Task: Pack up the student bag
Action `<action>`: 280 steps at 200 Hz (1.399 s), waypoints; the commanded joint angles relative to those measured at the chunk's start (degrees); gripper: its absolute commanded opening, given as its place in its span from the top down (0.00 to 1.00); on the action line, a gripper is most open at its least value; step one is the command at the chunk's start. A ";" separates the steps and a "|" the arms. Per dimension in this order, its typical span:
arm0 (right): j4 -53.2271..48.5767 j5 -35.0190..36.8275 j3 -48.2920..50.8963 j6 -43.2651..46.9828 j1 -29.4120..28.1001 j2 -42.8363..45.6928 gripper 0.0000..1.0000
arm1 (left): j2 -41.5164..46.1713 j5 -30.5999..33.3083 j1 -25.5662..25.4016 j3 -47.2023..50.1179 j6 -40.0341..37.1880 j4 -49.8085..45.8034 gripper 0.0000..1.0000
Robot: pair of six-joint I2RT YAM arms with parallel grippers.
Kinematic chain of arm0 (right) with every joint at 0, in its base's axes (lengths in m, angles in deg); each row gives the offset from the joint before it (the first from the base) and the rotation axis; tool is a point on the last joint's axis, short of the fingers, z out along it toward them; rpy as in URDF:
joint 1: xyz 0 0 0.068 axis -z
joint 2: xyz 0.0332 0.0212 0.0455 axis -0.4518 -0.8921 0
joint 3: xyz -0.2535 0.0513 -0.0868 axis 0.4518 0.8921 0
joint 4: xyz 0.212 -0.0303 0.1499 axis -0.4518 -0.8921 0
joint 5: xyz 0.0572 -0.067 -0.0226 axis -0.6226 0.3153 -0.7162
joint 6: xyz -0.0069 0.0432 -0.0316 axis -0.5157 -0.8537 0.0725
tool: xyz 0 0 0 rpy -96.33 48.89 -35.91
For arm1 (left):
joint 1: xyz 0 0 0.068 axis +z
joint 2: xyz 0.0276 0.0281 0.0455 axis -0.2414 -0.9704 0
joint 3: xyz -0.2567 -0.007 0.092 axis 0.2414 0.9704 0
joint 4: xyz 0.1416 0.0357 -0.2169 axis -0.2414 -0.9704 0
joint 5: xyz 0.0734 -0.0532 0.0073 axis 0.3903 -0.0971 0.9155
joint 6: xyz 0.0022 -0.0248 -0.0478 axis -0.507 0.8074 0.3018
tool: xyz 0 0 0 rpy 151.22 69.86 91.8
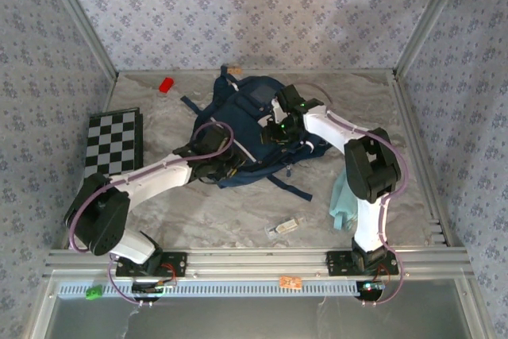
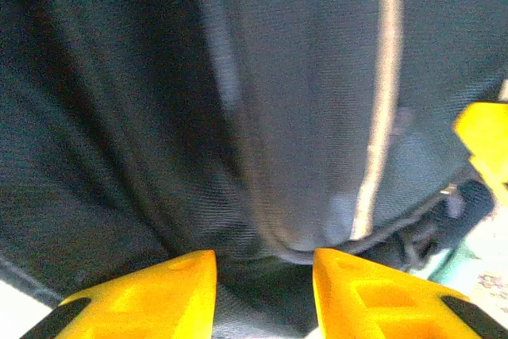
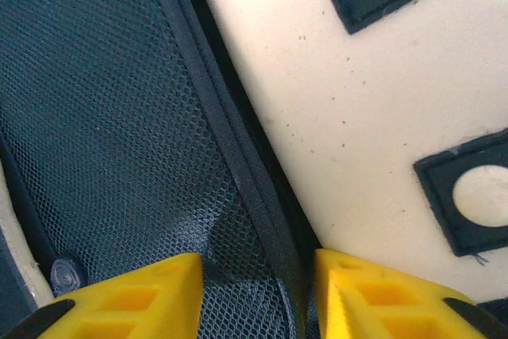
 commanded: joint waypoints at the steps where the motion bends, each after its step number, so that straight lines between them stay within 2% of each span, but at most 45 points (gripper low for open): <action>1: -2.23 -2.61 -1.14 1.46 -1.13 -0.79 0.72 | 0.02 -0.18 0.91 3.73 1.46 -1.88 0.63; 14: -1.17 -2.85 -0.25 0.75 -1.75 -0.01 0.79 | -0.23 -0.63 1.67 5.22 0.28 -2.11 0.64; 27: -0.18 -4.07 0.66 -0.69 -2.02 0.80 0.91 | -0.38 -0.79 2.97 6.47 -0.27 -3.45 0.64; 42: 3.26 -5.23 2.01 -3.12 -2.07 2.50 1.00 | 0.48 -0.61 4.98 8.52 -1.39 -3.42 0.64; 66: 8.35 -9.50 4.41 -9.42 -1.46 5.93 1.00 | 2.81 0.25 9.41 10.12 -5.49 -2.41 0.64; 81: 13.32 -15.38 4.80 -16.43 -0.07 6.82 1.00 | 3.00 -0.36 12.27 8.52 -9.07 -3.35 0.64; 93: 18.29 -17.00 5.71 -22.94 0.33 8.08 1.00 | 3.16 -0.54 14.56 6.85 -11.65 -4.04 0.64; 130: 27.38 -13.78 6.65 -32.70 -0.88 12.69 1.00 | 5.02 0.29 19.63 1.69 -21.27 -1.20 0.54; 159: 36.87 -9.52 8.89 -41.48 -1.60 14.36 1.00 | 4.14 -3.20 22.79 -3.12 -31.81 1.72 0.46; 175: 37.31 -5.48 8.18 -42.61 -3.03 14.93 1.00 | 5.30 -4.45 23.44 -4.78 -35.36 1.35 0.41; 194: 38.52 -1.65 7.67 -43.24 -5.48 15.24 1.00 | 9.15 -4.40 22.83 -4.81 -37.50 0.53 0.32; 213: 39.66 2.87 7.76 -45.04 -6.98 15.44 1.00 | 12.09 -1.49 20.09 -5.32 -36.95 -4.40 0.23; 234: 48.04 3.01 9.78 -49.64 -6.51 15.75 1.00 | 16.40 5.39 12.23 -4.17 -36.16 -6.51 0.16; 257: 49.03 2.46 9.11 -51.26 -6.14 16.44 1.00 | 18.33 8.89 4.14 -2.78 -35.16 -4.47 0.01; 280: 47.64 3.54 9.49 -51.35 -6.17 17.34 1.00 | 16.84 13.46 -1.46 -2.92 -36.26 -3.96 0.00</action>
